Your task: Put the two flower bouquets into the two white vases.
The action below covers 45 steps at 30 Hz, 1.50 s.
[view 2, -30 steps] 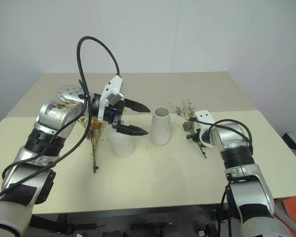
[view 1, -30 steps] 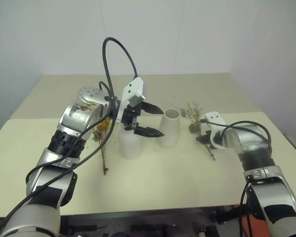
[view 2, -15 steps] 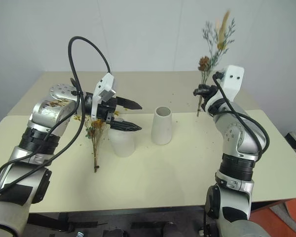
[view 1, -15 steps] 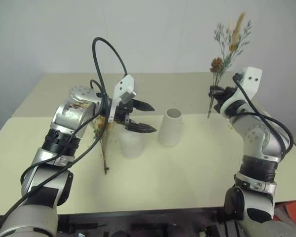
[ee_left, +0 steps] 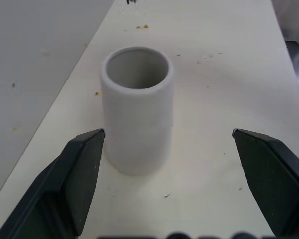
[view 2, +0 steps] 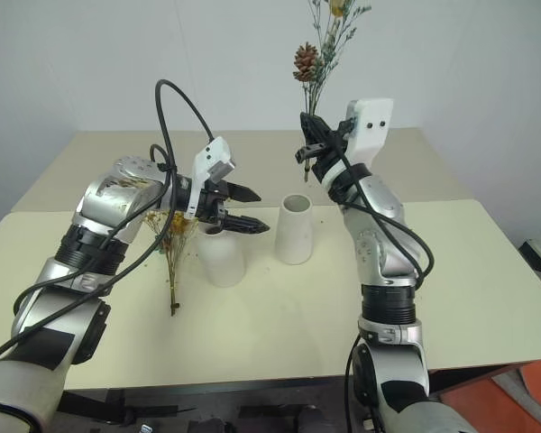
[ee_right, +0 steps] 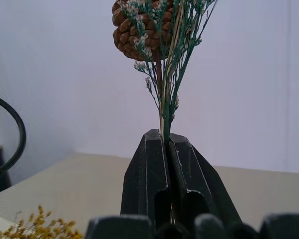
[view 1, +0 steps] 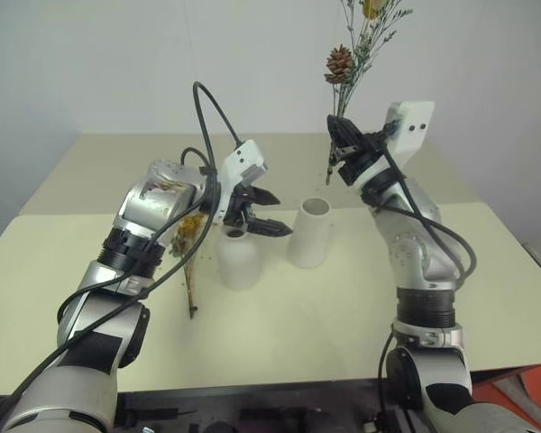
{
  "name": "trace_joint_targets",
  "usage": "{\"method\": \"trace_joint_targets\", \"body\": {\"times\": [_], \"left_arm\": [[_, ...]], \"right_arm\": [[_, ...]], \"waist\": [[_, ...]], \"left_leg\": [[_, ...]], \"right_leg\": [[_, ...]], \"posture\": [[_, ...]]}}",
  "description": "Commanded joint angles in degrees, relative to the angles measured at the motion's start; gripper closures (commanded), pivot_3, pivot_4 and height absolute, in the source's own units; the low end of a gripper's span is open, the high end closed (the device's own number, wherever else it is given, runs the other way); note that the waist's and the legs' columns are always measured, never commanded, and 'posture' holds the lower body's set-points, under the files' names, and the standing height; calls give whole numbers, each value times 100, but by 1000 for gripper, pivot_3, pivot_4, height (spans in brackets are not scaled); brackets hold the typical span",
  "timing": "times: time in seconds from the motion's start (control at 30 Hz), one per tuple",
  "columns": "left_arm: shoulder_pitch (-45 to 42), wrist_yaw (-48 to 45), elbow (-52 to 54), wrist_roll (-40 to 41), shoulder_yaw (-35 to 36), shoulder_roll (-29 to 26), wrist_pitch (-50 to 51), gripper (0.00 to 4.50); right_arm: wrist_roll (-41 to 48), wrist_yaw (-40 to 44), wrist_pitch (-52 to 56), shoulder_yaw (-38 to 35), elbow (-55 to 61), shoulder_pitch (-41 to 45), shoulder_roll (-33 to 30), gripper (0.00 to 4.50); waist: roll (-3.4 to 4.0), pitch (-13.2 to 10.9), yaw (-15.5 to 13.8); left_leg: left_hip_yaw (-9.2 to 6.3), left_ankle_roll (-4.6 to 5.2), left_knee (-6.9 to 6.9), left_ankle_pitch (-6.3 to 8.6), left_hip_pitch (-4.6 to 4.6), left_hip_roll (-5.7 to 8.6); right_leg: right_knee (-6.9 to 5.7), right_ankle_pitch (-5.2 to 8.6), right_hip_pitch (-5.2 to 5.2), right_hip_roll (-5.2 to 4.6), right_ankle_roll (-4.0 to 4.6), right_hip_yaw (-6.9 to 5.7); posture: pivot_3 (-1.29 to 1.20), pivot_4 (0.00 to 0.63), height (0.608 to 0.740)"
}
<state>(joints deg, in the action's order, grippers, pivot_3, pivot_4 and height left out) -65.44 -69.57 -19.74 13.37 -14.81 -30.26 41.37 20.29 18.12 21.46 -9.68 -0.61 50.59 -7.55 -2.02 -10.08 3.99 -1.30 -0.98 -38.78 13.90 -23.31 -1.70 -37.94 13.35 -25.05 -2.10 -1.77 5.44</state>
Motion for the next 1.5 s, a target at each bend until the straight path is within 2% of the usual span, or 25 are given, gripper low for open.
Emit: {"method": "trace_joint_targets", "body": {"times": [0.03,0.27,0.67,1.2,1.3,1.5], "left_arm": [[-296,55,15,-44,61,56,-34,0],[-353,78,-76,-77,82,68,-116,0],[-303,123,38,-74,145,-21,-124,0],[-327,44,37,-127,88,-44,-223,0],[-336,8,72,-141,91,-55,-286,0],[-281,-13,206,-163,134,-103,-313,0]], "right_arm": [[-24,49,-463,133,65,30,115,4489],[-271,102,-981,404,-199,-363,187,4489],[-367,148,-1396,416,-444,-824,138,4489],[-846,130,-1927,846,-395,-1343,231,4489],[-866,47,-1976,827,-395,-1360,249,3654],[-757,18,-1935,757,200,-1821,140,1539]], "waist": [[1,0,-1],[1,0,-3],[1,-1,1],[1,-1,5],[1,-1,1],[1,-1,-2]], "left_leg": [[-1,0,0,0,-1,0],[-1,0,-1,0,0,1],[-1,0,-1,0,0,1],[-1,-1,0,0,1,1],[-1,-1,0,0,2,1],[-2,-1,1,0,-1,1]], "right_leg": [[-1,0,-1,0,0,0],[-1,0,-1,-1,0,0],[-3,0,-2,0,0,1],[-3,0,-3,0,0,1],[-3,0,-3,0,0,1],[-3,0,-3,0,0,1]], "posture": [[0,150,740],[0,150,740],[0,150,740],[0,150,740],[0,150,740],[0,150,740]]}}
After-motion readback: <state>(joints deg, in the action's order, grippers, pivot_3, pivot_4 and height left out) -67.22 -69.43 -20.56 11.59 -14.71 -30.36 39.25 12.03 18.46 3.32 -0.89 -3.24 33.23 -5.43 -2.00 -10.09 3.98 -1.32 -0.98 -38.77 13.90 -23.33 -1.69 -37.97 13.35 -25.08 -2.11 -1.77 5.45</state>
